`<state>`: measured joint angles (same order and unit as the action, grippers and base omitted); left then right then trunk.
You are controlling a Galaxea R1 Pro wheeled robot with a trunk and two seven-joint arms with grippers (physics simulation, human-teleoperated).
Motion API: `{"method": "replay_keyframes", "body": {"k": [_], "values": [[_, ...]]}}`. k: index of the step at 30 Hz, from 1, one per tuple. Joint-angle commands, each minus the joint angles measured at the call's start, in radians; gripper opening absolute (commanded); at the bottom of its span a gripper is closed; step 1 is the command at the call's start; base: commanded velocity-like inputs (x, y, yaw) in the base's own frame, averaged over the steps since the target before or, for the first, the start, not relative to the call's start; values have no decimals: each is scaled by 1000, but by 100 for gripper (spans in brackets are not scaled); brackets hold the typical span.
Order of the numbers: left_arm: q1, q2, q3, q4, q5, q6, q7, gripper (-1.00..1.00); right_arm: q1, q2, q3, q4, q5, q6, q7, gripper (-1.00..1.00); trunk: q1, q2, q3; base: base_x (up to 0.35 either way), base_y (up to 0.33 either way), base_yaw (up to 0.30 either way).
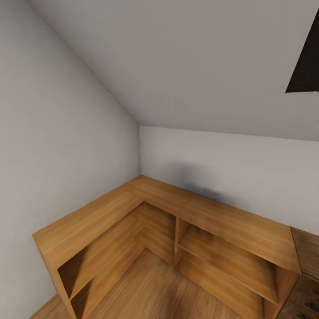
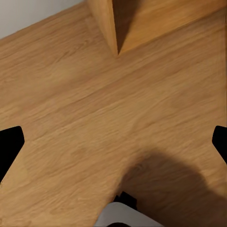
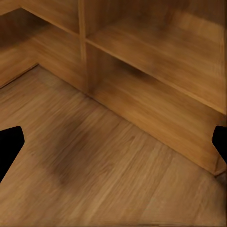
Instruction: In the bedroom, organize the workspace by keeping the computer under the desk, ensuring the monitor is on the desk, placing the keyboard on the desk next to the monitor, placing the mouse on the desk next to the keyboard, moving the folder from the swivel chair onto the desk next to the mouse, stacking the notebook on top of the folder with the pen on top of the notebook, and positioning the swivel chair next to the desk.
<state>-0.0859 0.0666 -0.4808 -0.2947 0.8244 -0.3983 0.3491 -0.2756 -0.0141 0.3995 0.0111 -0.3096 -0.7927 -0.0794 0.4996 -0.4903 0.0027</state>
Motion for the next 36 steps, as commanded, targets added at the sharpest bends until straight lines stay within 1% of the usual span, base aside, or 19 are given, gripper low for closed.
{"method": "replay_keyframes", "body": {"k": [1,15,28,36], "values": [[0,1,-9,-1,5,-2,7,100,-1,0,9,1,0,-2,-8,100,0,-1,-2,0,214,-191],[0,1,-9,-1,5,-2,7,100,-1,0,9,1,2,-2,-8,100,0,-1,-20,3,281,-196],[0,1,-9,0,5,-2,7,100,-1,-1,10,1,7,-2,-7,100,0,-1,-35,2,28,-213],[0,1,-9,0,5,-2,7,100,-1,0,12,1,8,-2,-5,100,0,-1,-40,32,231,-267]]}}
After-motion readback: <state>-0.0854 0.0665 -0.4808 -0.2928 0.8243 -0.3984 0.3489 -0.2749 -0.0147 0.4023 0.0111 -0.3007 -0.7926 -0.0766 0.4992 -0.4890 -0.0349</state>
